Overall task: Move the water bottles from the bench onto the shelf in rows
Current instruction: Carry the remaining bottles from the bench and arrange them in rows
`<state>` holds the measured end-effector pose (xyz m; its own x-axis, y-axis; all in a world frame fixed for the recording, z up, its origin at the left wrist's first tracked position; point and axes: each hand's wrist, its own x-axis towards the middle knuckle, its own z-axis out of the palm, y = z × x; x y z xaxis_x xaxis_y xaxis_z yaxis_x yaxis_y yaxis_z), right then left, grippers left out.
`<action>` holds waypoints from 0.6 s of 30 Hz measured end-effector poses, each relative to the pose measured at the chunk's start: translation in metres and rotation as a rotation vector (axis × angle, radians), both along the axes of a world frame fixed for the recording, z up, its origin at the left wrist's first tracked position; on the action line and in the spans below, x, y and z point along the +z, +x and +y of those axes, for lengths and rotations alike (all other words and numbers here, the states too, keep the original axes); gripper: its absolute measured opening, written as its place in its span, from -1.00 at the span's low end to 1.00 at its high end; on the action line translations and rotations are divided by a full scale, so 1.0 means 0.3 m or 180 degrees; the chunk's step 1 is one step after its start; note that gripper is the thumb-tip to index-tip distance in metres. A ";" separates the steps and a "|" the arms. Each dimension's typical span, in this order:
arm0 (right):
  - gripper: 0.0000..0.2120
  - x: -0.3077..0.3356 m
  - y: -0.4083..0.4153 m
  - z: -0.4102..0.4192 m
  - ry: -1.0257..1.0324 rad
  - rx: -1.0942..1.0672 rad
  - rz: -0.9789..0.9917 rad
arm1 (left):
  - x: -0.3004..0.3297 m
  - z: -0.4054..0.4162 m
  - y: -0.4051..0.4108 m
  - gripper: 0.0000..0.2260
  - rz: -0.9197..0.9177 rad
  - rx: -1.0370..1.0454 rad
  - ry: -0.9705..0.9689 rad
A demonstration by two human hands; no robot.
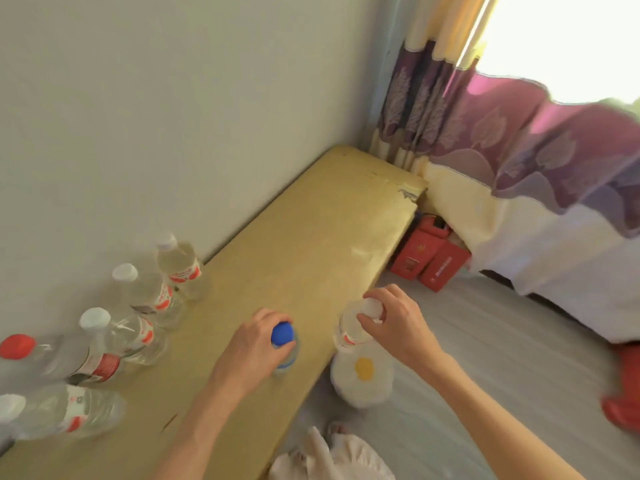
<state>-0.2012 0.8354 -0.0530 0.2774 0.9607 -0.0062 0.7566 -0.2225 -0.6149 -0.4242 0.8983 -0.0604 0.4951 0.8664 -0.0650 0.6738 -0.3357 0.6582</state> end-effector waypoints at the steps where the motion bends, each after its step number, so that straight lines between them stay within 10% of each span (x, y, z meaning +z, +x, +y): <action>1: -0.71 0.007 0.036 -0.079 -0.0001 -0.0158 -0.0043 | 0.004 -0.030 0.040 -0.75 0.0006 -0.0184 0.0000; 18: -0.75 0.036 0.473 -1.725 -0.0281 -0.3159 -0.0051 | 0.041 -1.039 0.941 -0.75 0.0157 -0.3195 0.0050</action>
